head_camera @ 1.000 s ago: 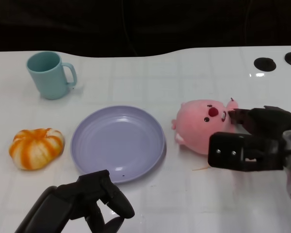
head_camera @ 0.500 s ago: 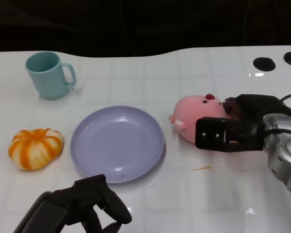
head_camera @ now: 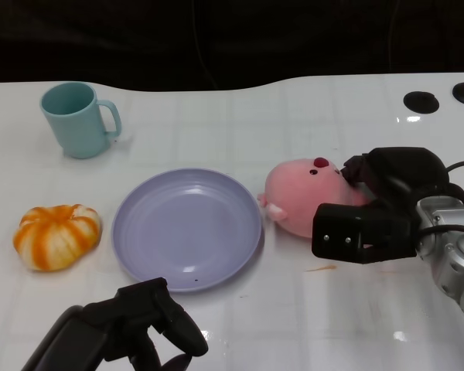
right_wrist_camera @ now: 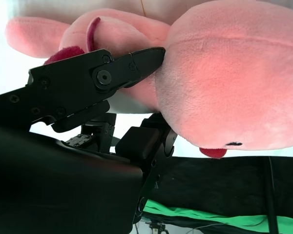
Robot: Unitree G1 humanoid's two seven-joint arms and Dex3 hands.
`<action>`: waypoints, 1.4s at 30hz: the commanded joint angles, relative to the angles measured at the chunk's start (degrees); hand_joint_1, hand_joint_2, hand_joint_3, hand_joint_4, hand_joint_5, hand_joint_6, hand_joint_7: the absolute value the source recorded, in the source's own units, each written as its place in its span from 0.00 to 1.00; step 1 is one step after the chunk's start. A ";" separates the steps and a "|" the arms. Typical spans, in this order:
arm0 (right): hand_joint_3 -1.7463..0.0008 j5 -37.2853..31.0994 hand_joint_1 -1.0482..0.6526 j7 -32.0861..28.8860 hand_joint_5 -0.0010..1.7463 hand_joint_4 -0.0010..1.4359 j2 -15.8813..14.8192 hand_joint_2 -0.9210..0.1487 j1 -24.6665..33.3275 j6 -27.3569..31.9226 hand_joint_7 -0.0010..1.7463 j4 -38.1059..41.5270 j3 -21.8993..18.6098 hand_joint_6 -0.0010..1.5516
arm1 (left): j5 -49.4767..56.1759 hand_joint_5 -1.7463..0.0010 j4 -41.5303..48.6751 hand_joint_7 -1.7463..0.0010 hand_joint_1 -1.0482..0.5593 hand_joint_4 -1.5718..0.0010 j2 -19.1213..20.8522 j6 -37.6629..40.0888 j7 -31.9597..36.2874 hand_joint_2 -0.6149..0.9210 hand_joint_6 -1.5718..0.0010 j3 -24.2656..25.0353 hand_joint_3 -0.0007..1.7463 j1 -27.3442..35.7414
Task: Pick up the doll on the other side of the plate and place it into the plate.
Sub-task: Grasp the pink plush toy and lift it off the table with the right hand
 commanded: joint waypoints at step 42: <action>0.16 16.32 0.53 1.79 1.00 0.67 6.59 0.58 5.35 -3.34 1.00 -23.75 -13.70 0.49 | 2.46 0.00 -0.67 0.18 0.52 0.57 -0.90 0.51 0.75 0.86 0.60 -4.01 0.51 0.09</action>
